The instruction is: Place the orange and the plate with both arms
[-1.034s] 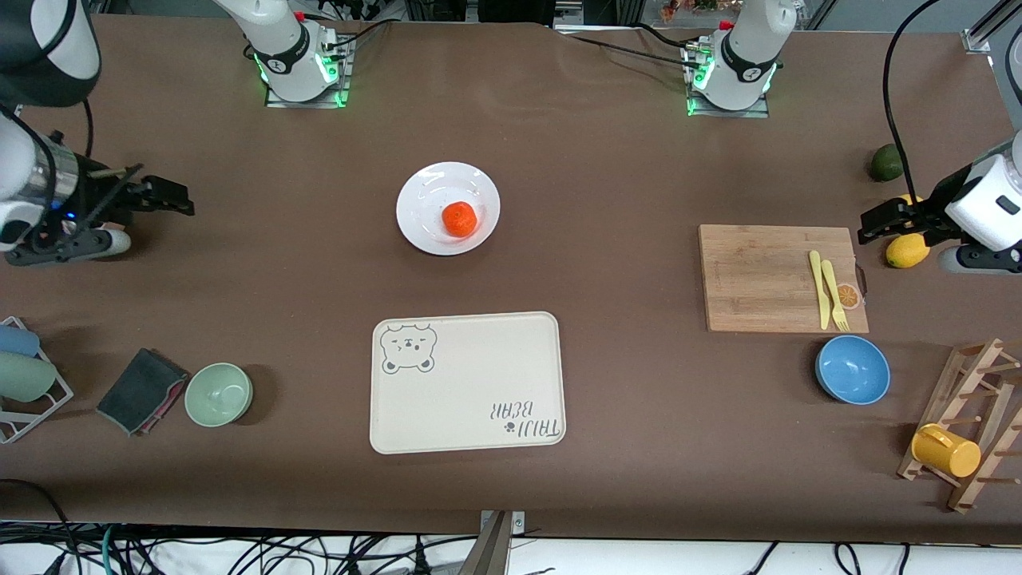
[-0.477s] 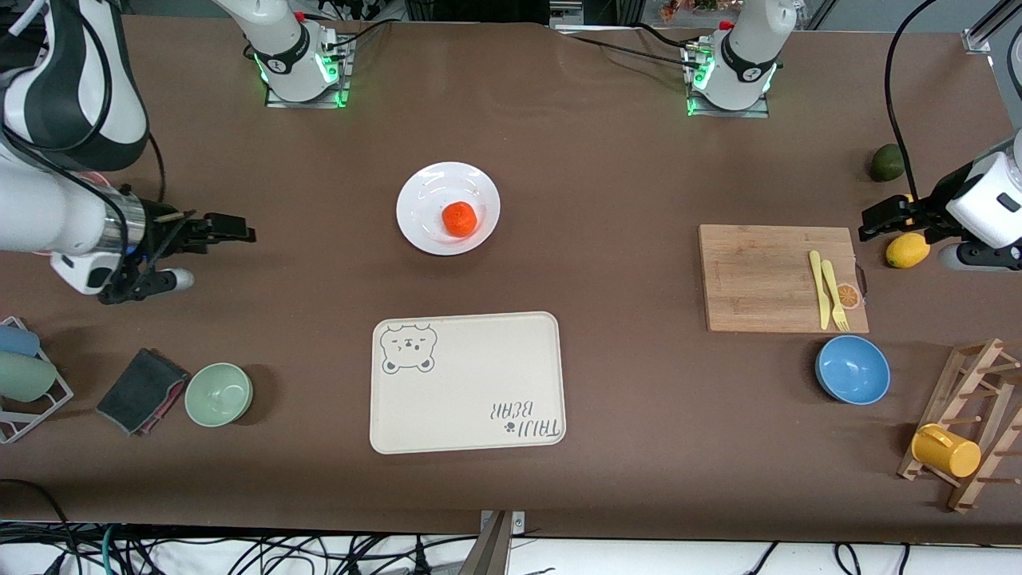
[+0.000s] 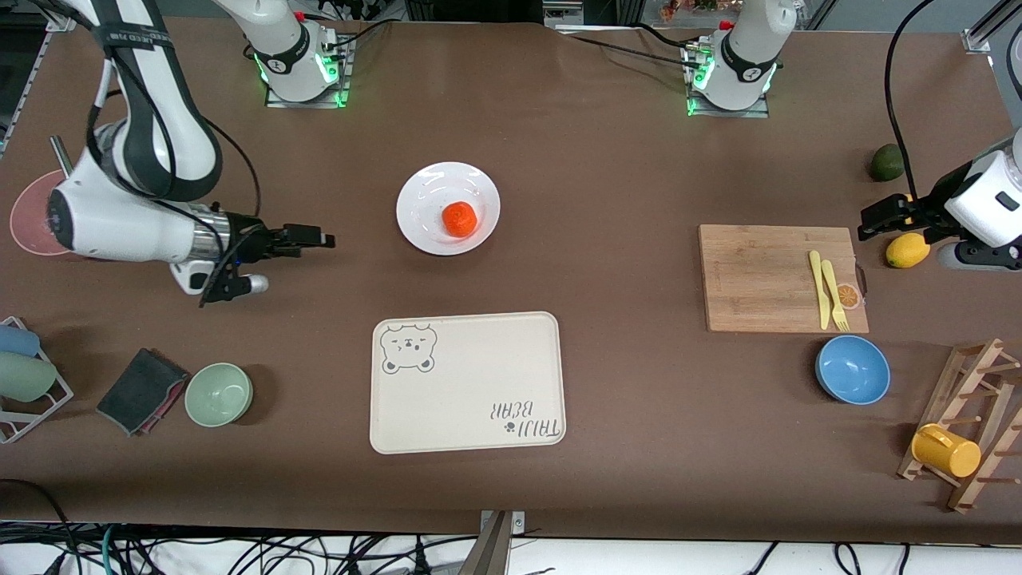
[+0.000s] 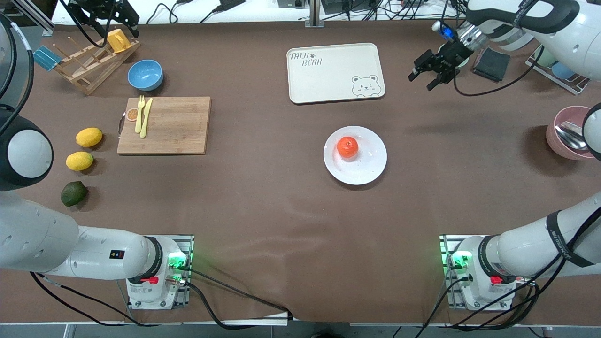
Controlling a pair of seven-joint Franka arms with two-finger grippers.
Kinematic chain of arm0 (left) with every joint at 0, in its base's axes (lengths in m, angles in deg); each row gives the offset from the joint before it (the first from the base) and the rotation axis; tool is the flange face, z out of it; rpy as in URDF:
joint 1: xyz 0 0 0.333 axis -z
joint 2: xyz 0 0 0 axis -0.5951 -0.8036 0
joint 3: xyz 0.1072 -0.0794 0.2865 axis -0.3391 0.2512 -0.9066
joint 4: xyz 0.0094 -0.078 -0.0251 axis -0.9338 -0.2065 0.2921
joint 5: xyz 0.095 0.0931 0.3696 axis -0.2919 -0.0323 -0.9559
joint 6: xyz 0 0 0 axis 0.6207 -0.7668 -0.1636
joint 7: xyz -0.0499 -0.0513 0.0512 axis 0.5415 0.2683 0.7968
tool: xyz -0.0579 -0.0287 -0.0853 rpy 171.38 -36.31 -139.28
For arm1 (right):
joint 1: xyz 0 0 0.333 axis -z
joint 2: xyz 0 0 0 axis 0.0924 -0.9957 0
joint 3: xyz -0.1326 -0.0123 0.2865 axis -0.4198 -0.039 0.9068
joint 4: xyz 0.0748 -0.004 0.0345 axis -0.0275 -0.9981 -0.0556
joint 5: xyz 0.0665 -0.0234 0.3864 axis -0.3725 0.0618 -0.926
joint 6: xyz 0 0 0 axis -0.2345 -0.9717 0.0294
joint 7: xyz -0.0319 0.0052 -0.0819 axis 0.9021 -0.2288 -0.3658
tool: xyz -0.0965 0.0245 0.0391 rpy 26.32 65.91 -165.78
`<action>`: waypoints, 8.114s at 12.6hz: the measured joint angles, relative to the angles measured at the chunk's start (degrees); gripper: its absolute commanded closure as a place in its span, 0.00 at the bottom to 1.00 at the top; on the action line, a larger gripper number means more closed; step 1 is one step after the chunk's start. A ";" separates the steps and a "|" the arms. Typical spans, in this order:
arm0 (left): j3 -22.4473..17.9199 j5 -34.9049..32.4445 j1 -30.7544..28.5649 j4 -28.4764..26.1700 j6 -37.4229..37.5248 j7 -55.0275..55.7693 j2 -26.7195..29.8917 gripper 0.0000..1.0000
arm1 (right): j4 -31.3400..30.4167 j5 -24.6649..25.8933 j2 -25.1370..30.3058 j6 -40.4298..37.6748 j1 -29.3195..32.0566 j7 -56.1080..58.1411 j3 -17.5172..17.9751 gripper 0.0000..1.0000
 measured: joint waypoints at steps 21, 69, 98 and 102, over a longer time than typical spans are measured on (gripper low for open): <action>0.09 0.00 0.65 0.51 0.00 -0.26 0.02 0.00 | -29.15 -48.55 -2.84 22.15 0.01 49.13 12.53 0.24; 0.70 0.00 0.94 0.39 0.13 -0.30 -0.03 0.00 | -1.92 -52.07 -16.87 24.89 0.43 32.51 13.88 1.00; 0.78 0.00 0.95 0.36 0.19 -0.30 -0.04 0.00 | 30.22 -16.34 -37.53 21.78 2.89 12.67 13.58 0.01; 0.78 0.00 0.95 0.36 0.19 -0.30 -0.04 0.00 | 32.53 -9.00 -35.10 14.29 3.47 9.93 11.83 0.01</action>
